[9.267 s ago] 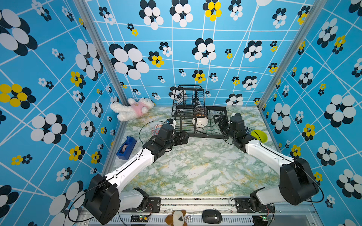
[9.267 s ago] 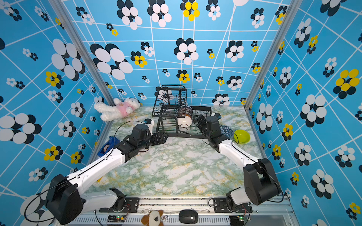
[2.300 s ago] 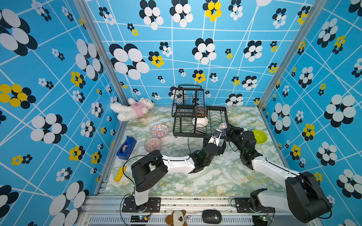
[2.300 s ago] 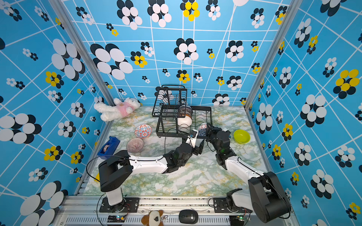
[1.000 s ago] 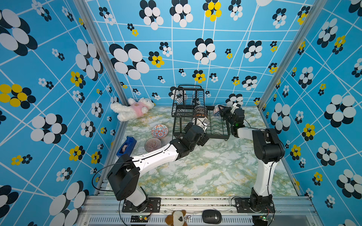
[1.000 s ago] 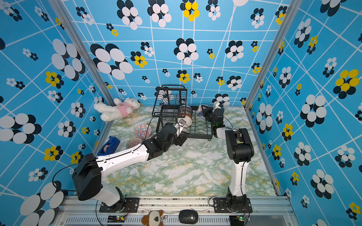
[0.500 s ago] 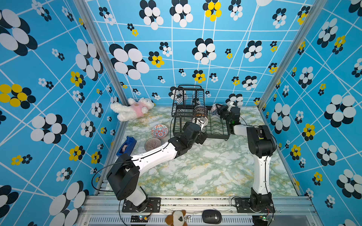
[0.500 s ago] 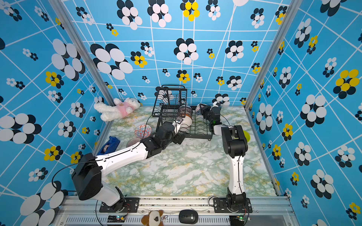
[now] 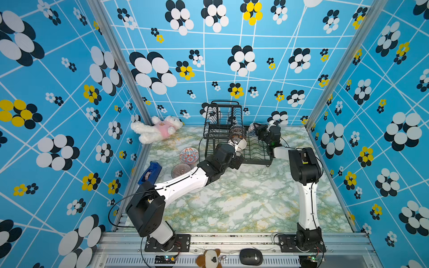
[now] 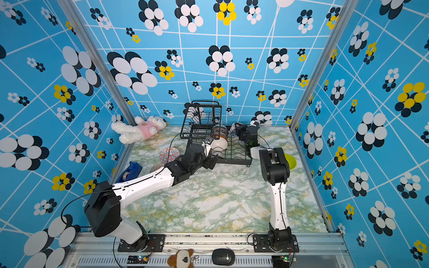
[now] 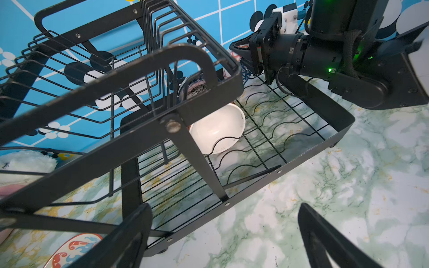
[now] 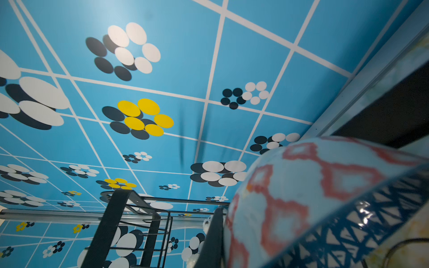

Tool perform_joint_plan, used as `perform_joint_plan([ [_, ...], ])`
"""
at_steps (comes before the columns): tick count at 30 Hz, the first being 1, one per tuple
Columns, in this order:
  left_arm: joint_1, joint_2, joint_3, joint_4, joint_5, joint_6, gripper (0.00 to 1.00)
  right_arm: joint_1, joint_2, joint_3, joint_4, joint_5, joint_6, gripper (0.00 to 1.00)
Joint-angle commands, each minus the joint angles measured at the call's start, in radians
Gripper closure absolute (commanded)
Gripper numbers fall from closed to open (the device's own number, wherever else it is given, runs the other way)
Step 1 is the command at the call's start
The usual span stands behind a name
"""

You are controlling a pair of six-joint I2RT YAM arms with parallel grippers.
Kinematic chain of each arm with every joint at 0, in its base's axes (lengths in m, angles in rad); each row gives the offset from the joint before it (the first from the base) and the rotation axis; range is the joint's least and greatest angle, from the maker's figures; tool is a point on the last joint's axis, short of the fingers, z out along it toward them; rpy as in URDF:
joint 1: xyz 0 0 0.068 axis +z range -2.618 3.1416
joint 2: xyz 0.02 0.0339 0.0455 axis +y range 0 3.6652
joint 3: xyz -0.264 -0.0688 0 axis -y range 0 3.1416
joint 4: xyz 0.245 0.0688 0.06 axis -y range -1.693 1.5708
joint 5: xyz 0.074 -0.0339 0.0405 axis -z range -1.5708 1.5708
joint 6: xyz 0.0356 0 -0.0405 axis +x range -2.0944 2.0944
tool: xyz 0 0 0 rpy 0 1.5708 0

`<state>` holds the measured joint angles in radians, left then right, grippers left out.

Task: Load bowls into a dish rack
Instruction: Place the bowl in the dish rack.

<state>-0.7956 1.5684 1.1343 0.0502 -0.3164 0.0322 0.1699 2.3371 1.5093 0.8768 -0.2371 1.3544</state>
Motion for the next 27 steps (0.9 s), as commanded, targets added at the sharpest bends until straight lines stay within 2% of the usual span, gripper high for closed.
perform_joint_plan([
  [1,0.013,-0.001,0.032,-0.016,0.022,-0.024,0.01,0.006,0.022,0.039,0.045,0.031,0.014,1.00],
  [15,0.021,-0.004,0.038,-0.027,0.031,-0.039,0.01,0.008,0.008,-0.003,0.020,0.082,0.084,1.00],
  [25,0.021,-0.016,0.038,-0.028,0.031,-0.043,0.01,0.016,-0.035,-0.021,-0.096,0.120,0.103,0.90],
  [27,0.021,-0.018,0.038,-0.027,0.033,-0.045,0.01,0.019,-0.036,-0.021,-0.108,0.122,0.111,0.85],
])
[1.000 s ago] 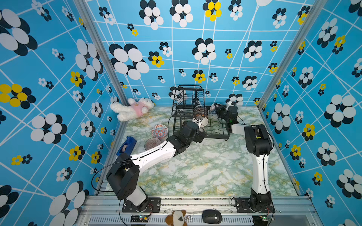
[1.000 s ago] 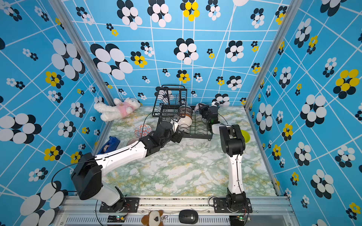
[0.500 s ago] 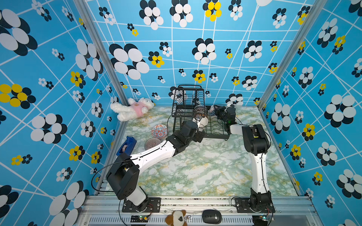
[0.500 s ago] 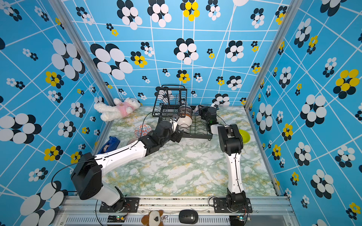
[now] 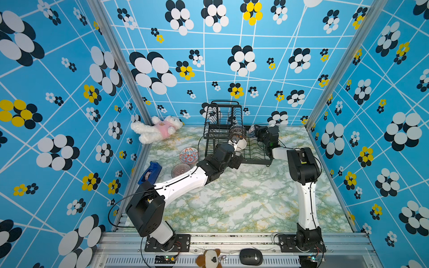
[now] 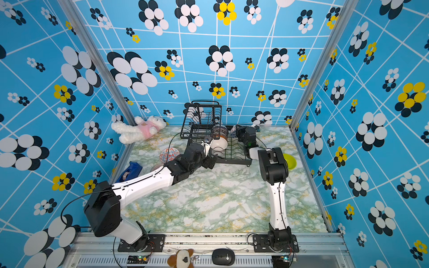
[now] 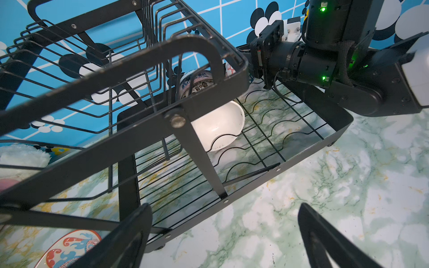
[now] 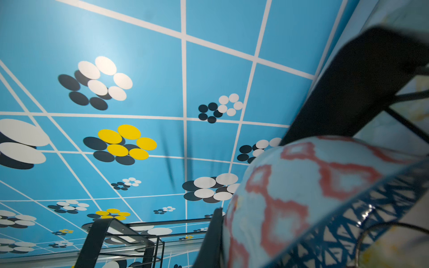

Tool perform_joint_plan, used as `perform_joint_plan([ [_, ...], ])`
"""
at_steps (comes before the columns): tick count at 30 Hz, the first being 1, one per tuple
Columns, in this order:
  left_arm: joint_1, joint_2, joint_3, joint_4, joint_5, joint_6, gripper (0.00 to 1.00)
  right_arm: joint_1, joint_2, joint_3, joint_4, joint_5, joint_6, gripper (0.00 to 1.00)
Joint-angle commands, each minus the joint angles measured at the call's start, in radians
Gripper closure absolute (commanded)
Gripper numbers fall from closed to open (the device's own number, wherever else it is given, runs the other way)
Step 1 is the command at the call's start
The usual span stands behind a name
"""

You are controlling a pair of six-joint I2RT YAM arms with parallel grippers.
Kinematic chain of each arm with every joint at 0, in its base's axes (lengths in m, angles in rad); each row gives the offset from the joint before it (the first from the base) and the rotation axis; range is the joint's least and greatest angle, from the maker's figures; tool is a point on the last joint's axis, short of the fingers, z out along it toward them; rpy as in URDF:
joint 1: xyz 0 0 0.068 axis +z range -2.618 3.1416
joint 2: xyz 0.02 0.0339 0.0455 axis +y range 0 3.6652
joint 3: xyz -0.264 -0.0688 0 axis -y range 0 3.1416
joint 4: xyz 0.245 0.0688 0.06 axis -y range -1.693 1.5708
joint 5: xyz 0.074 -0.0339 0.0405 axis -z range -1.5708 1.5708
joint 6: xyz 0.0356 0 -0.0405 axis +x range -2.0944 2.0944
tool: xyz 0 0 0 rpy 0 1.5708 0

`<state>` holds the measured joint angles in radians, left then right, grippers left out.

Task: Load bowls into a dish rack
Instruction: Place the bowl in the dish rack.

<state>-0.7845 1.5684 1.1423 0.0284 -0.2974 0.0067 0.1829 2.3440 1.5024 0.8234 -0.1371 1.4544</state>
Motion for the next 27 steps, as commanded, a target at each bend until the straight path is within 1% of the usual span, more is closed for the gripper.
perform_joint_plan([
  [1,0.009,-0.018,0.030,-0.007,0.014,-0.019,0.01,0.007,-0.044,-0.014,-0.055,0.021,0.011,0.83],
  [4,0.010,-0.021,0.031,-0.007,0.015,-0.022,0.01,0.008,-0.049,-0.021,-0.065,0.027,0.020,0.77],
  [6,0.010,-0.020,0.031,-0.007,0.016,-0.024,0.01,0.008,-0.053,-0.024,-0.069,0.028,0.024,0.71],
  [18,0.007,-0.032,0.034,-0.013,0.021,-0.029,0.01,0.008,-0.119,-0.053,-0.105,0.034,0.005,0.54],
  [21,0.003,-0.037,0.031,-0.013,0.020,-0.028,0.01,0.009,-0.146,-0.069,-0.114,0.033,0.007,0.47],
  [23,0.000,-0.039,0.030,-0.012,0.018,-0.025,0.01,0.009,-0.163,-0.088,-0.118,0.031,0.011,0.45],
  [27,-0.008,-0.048,0.031,-0.012,0.017,-0.021,0.01,0.008,-0.247,-0.155,-0.132,0.035,0.007,0.41],
])
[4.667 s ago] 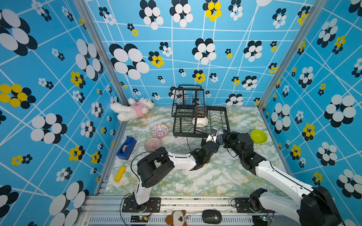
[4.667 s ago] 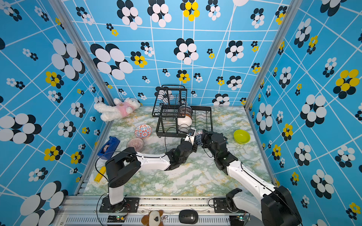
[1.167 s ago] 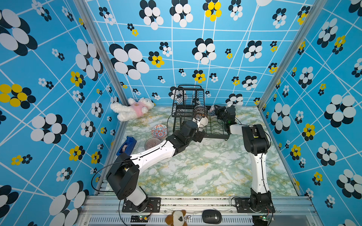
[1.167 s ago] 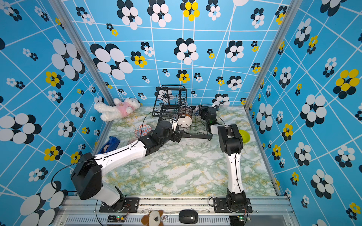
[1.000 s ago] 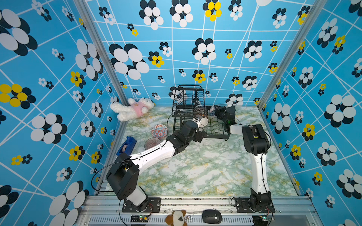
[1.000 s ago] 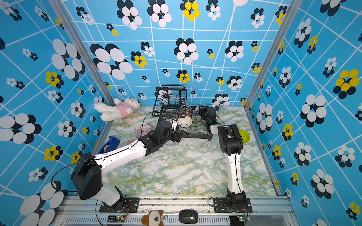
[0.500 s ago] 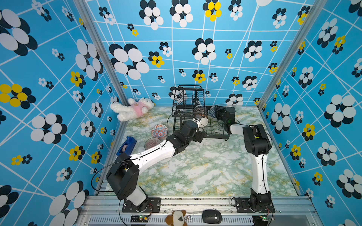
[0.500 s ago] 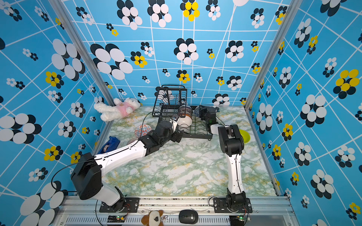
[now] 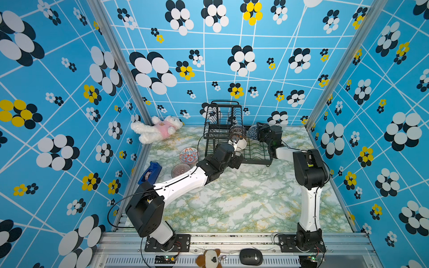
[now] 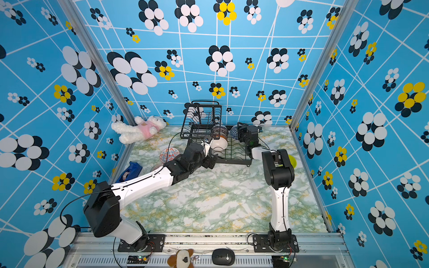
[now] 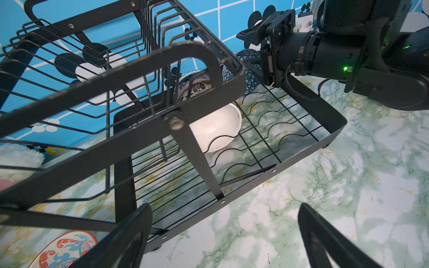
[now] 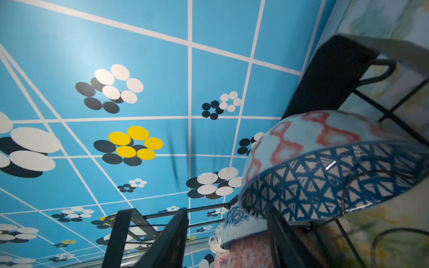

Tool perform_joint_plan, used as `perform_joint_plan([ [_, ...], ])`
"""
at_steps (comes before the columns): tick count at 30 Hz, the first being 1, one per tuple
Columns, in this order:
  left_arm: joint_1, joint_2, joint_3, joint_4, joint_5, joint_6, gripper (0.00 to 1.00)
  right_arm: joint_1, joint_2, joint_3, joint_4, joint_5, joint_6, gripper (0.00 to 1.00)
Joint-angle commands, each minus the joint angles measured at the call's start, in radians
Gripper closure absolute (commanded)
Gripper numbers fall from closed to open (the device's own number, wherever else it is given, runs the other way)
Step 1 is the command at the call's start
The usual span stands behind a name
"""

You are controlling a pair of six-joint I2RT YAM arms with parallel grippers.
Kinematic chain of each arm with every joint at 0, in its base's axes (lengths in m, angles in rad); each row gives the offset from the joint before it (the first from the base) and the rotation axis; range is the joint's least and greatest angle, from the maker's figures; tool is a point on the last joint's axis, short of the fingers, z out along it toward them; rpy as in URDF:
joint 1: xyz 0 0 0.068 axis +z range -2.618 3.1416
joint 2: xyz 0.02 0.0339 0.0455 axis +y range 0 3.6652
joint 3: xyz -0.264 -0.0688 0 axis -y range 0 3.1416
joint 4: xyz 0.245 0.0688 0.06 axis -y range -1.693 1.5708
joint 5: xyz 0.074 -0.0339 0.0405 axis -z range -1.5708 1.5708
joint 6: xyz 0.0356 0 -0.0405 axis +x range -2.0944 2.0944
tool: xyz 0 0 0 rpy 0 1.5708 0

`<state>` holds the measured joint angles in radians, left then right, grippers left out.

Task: Load bowls into a dish rack
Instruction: Place the bowl in the dish rack.

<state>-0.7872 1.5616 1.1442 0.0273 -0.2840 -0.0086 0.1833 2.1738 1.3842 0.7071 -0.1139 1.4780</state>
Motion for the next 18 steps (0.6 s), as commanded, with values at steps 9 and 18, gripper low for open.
perform_joint_plan([
  [9,-0.039,-0.045,0.021,0.000,-0.016,0.017,0.01,0.001,-0.313,-0.234,-0.165,0.021,-0.202,0.24],
  [18,-0.121,-0.065,-0.009,0.053,-0.036,0.105,0.01,-0.053,-0.648,-0.342,-0.728,0.277,-0.681,0.01],
])
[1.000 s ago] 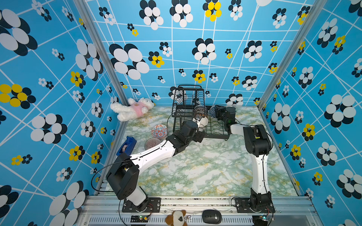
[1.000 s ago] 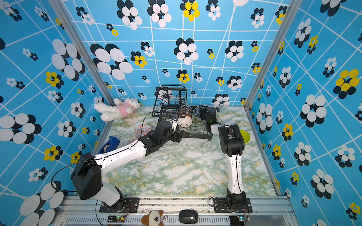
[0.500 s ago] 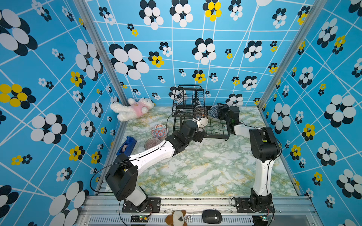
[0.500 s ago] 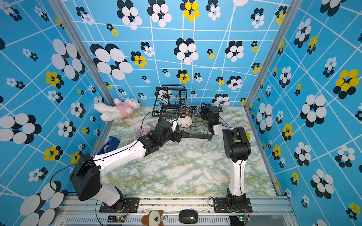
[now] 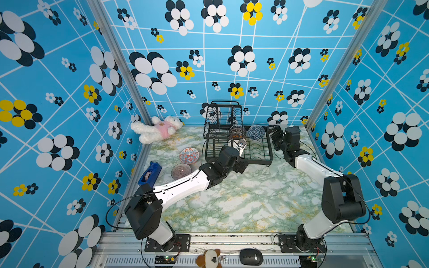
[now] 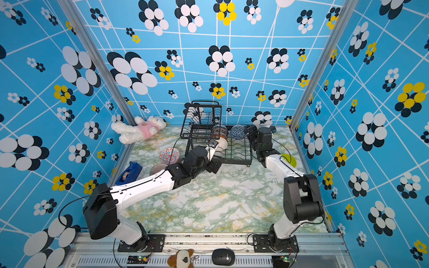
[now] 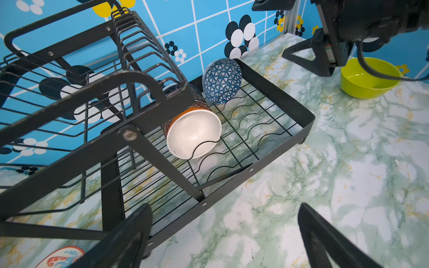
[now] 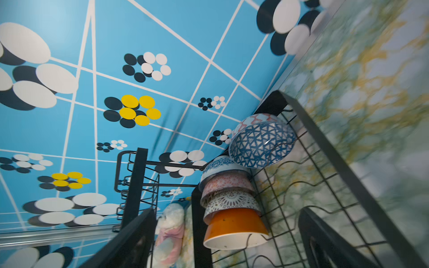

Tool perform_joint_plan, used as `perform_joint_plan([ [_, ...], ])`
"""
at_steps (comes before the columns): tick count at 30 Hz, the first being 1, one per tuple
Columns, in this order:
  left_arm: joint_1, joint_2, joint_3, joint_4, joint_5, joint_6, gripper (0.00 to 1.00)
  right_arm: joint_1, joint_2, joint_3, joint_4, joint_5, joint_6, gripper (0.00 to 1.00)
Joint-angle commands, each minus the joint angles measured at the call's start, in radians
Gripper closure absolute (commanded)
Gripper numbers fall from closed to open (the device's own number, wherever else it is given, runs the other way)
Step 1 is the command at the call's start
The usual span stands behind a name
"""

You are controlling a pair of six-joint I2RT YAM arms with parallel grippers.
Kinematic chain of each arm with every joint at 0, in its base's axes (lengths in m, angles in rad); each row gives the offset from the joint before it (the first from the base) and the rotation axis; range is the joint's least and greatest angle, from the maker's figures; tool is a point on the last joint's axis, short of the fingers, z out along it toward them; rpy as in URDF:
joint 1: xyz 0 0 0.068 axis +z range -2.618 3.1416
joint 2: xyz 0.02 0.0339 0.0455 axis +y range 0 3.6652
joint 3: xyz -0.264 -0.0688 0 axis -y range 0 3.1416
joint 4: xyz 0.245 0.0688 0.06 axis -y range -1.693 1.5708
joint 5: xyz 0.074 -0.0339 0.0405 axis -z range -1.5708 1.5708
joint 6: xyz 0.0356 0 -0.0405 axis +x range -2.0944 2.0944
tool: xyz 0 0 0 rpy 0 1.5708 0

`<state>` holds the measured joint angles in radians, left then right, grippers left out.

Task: Load bowls into a dish rack
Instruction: Place the bowl in the dish rack.

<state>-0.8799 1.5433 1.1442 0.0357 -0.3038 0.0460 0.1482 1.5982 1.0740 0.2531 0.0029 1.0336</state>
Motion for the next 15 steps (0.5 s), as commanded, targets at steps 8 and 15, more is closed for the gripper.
perform_joint_plan([
  [8,-0.159,0.107,0.117,0.042,-0.034,-0.004,0.01,-0.168,-0.206,-0.189,-0.465,0.383,-0.397,0.00],
  [15,-0.238,0.304,0.313,-0.009,-0.050,0.010,0.01,-0.378,-0.163,-0.214,-0.463,0.307,-0.414,0.01],
])
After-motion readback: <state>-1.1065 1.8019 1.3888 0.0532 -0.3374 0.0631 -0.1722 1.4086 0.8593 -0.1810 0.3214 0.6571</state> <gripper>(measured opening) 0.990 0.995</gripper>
